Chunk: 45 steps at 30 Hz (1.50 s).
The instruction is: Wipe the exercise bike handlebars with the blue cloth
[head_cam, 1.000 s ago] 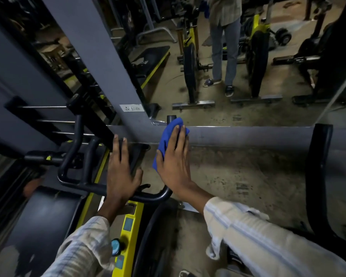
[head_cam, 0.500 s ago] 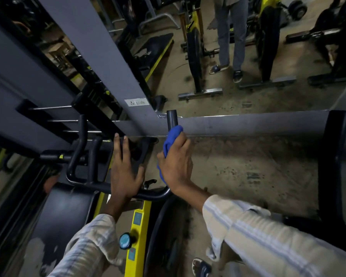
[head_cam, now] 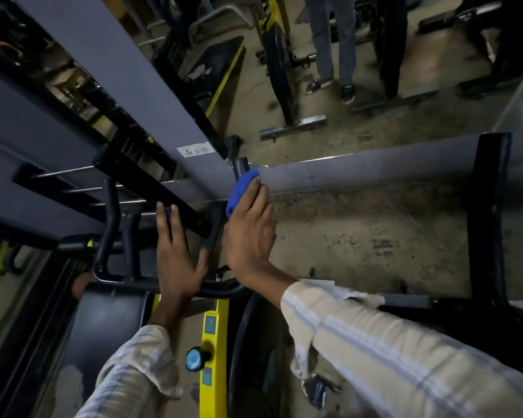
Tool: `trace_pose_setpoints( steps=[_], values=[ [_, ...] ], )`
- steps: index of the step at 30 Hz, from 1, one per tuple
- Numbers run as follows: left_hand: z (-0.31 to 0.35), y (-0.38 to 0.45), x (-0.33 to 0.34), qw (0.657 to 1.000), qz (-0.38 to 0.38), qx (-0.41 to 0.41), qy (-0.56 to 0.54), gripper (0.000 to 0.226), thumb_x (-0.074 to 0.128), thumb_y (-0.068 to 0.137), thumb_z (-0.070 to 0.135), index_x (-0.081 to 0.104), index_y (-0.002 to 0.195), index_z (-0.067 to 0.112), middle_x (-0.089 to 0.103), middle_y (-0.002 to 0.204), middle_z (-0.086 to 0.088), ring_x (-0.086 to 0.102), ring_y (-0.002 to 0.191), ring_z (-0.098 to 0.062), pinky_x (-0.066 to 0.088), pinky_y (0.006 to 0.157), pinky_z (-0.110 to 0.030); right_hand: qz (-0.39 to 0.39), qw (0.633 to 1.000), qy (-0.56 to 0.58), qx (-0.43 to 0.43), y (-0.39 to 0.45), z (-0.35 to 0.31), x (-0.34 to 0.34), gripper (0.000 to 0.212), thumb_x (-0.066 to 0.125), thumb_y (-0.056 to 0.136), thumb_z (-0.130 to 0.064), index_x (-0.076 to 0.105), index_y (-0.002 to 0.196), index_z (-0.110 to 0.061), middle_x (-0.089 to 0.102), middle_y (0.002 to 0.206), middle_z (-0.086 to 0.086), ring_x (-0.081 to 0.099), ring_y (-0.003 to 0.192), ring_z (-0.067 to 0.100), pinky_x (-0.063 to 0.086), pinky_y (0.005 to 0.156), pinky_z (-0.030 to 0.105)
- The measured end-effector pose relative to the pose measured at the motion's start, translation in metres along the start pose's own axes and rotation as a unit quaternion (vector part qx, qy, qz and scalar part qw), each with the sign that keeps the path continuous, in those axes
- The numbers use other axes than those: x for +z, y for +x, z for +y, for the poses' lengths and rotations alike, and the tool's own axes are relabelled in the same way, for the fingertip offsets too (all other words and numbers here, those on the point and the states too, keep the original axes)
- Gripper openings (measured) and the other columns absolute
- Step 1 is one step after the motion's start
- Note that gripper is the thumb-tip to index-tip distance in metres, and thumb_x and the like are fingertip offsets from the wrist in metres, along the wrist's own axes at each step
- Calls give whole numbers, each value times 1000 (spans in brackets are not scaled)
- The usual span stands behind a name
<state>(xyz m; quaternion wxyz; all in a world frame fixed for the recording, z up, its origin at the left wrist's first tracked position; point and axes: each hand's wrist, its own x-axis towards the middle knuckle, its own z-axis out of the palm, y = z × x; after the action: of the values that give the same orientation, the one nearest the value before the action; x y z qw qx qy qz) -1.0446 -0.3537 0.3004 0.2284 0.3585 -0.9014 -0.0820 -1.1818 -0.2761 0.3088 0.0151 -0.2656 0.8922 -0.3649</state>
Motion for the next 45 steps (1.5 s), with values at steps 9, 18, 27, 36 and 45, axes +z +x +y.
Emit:
trace_pose_setpoints(
  steps=[9, 18, 27, 36, 45],
  values=[
    [4, 0, -2, 1000, 0, -1, 5, 105, 66, 82, 26, 10, 169, 8, -8, 178, -12, 9, 165, -30, 32, 126, -50, -38, 999, -26, -11, -8, -1, 0, 89, 68, 97, -23, 18, 164, 7, 37, 163, 31, 59, 131, 39, 57, 97, 42],
    [1, 0, 1, 1000, 6, 5, 16, 107, 69, 80, 26, 13, 168, 3, -5, 177, -19, -1, 165, -24, 15, 131, -32, -55, 996, 74, 7, -2, 11, -1, 101, 80, 85, -26, 23, 165, 0, 43, 157, 20, 59, 127, 35, 54, 100, 40],
    [-3, -3, 1, 1000, 17, 16, -19, 106, 70, 78, 19, 15, 167, 2, -5, 177, -19, 4, 165, -31, 26, 130, -50, -41, 996, 63, 49, -53, 9, -2, 101, 80, 82, -21, 25, 165, -3, 44, 158, 21, 57, 134, 38, 59, 96, 45],
    [-8, -5, 2, 999, 23, 16, -35, 100, 71, 83, 11, 17, 167, 4, -4, 178, -14, 15, 163, -34, 29, 128, -43, 1, 1000, 27, -8, -104, 17, 3, 93, 60, 95, -37, 12, 168, -5, 19, 173, 22, 35, 152, 40, 40, 123, 47],
    [-12, -7, 1, 998, 8, 19, -51, 99, 71, 85, 13, 16, 167, 7, -6, 178, -11, 23, 159, -39, 36, 124, -52, 57, 995, 83, 11, -135, 10, 16, 75, 53, 107, -38, 23, 166, -3, 19, 173, 24, 29, 156, 43, 36, 124, 55]
  ],
)
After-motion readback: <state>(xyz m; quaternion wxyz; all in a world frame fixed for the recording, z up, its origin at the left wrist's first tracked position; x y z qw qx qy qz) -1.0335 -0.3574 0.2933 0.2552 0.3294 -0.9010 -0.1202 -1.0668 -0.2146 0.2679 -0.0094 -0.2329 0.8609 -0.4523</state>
